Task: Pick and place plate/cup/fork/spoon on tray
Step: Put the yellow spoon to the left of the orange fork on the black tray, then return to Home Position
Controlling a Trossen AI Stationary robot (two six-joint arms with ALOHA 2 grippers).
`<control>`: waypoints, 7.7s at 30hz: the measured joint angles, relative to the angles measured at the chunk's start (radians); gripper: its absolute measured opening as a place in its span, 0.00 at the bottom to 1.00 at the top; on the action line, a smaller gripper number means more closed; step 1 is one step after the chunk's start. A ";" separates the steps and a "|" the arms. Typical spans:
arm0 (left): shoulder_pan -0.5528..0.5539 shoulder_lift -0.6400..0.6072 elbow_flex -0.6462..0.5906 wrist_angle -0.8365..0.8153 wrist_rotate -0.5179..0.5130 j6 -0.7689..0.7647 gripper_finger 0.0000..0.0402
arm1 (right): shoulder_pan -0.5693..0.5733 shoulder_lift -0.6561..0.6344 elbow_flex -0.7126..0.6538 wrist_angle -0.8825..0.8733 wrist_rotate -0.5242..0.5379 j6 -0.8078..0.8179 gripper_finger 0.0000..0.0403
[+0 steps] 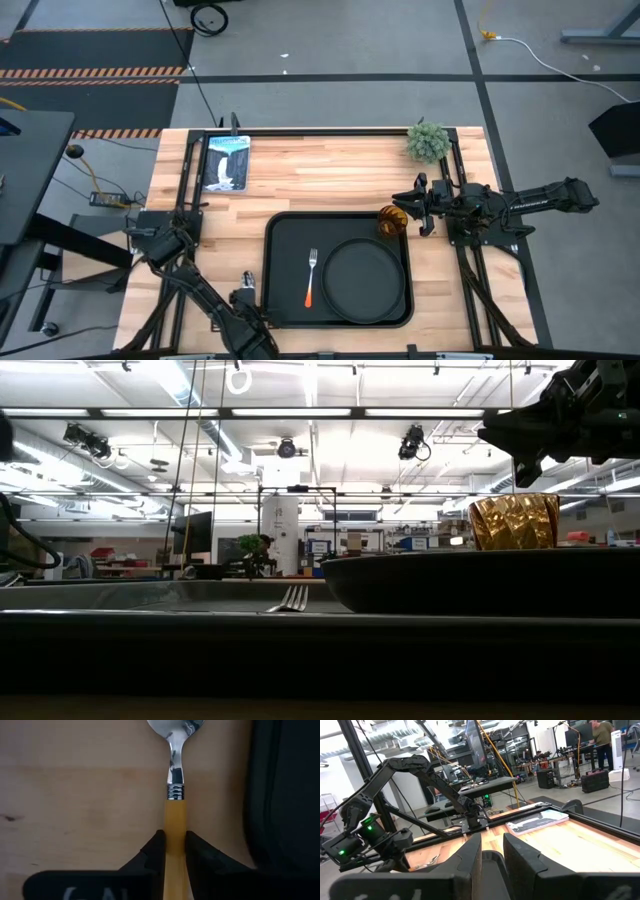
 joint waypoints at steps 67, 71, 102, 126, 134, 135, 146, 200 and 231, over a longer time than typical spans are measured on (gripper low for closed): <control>0.073 -0.019 0.050 -0.152 -0.172 0.071 0.35 | 0.000 0.000 0.000 0.000 0.000 0.000 0.22; 0.073 -0.019 0.050 -0.151 -0.172 0.073 0.35 | 0.000 0.000 0.000 0.000 0.000 0.000 0.22; 0.140 0.018 0.049 -0.095 -0.108 0.216 0.35 | 0.000 0.000 0.000 0.000 0.000 0.000 0.22; 0.111 0.011 -0.048 0.015 -0.125 0.116 0.40 | 0.000 0.000 0.000 0.000 0.000 0.000 0.22; 0.112 0.011 -0.054 0.034 -0.096 0.108 0.32 | 0.000 0.000 0.000 0.000 0.000 0.000 0.22; 0.112 0.011 -0.055 0.038 -0.096 0.108 0.31 | 0.000 0.000 0.000 0.000 0.000 0.000 0.22; 0.112 -0.003 -0.057 0.033 -0.085 0.099 0.13 | 0.000 0.000 0.000 0.000 0.000 0.000 0.22; 0.353 0.013 0.028 0.249 -0.283 0.414 0.16 | 0.000 0.000 0.000 0.001 0.000 0.000 0.22; 0.479 -0.069 0.029 0.375 -0.432 1.611 0.32 | 0.000 0.000 0.000 0.000 0.000 0.000 0.22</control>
